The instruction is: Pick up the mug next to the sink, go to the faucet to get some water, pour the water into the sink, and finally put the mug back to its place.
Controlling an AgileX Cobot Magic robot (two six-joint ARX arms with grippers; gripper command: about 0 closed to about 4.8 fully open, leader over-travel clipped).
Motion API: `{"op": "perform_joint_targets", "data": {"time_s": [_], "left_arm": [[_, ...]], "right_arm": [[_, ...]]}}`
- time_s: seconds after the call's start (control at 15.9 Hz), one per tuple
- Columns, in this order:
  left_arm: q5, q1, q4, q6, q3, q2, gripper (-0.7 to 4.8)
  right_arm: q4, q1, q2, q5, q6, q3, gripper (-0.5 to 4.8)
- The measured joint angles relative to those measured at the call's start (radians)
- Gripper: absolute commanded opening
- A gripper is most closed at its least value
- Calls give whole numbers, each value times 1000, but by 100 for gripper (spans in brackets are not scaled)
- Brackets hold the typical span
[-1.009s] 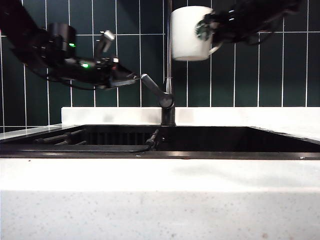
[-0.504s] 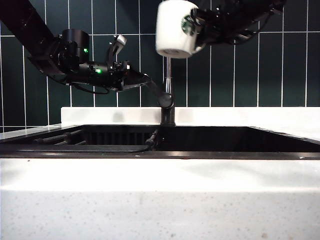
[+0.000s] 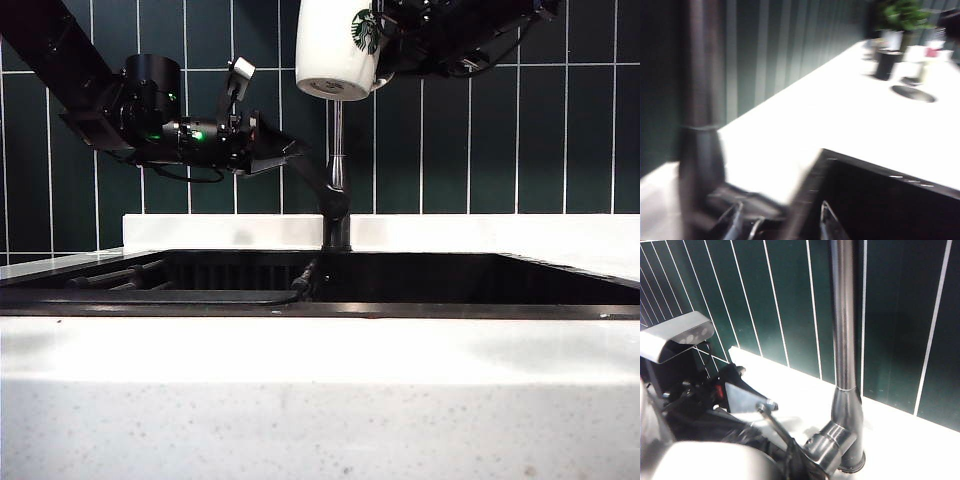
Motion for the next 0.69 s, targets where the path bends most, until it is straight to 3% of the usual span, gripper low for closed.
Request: {"op": "perform_joint_targets", "data": {"time_s": [0.19,0.38,0.57,0.69], "left_arm": [[50,0,1,-25,2,0,183],[37,-2,9,-18,2,-1,183],[-64,-5,-21,61,2,-2,183],[-71,-5,-117,136,2,-2,183]], "right_arm": [[-2,0,0,0,0,0,-1],[-26,0,0,0,0,0,-1],[-68,0,0,-1,-10,0,-1],[-68,0,0,0,-48,0,-1]]}}
